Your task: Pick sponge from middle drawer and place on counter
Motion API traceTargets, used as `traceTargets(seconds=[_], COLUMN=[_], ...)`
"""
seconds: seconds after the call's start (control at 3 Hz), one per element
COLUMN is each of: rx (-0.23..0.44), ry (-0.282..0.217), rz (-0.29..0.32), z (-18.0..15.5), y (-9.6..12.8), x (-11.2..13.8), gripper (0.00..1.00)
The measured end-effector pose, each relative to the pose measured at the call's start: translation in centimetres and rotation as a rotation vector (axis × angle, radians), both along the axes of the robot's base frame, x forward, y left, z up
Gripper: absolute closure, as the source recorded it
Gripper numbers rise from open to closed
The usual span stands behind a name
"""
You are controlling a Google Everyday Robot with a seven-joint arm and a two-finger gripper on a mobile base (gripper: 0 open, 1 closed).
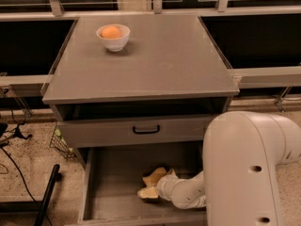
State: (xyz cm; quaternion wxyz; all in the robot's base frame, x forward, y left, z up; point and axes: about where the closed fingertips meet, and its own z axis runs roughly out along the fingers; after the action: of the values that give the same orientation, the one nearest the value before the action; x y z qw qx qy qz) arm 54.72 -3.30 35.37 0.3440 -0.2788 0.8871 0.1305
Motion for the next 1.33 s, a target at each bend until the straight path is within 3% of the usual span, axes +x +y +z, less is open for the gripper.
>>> traceTargets(seconds=[0.33,0.67,1.33], rx=[-0.015,-0.015,-0.015], ry=[-0.006,-0.006,-0.006], rz=[-0.014,-0.014,-0.014], z=[-0.63,-0.64,-0.22], y=[-0.22,-0.22,-0.22], x=[0.24,0.25,0.25], gripper=[0.26,0.57,1.00])
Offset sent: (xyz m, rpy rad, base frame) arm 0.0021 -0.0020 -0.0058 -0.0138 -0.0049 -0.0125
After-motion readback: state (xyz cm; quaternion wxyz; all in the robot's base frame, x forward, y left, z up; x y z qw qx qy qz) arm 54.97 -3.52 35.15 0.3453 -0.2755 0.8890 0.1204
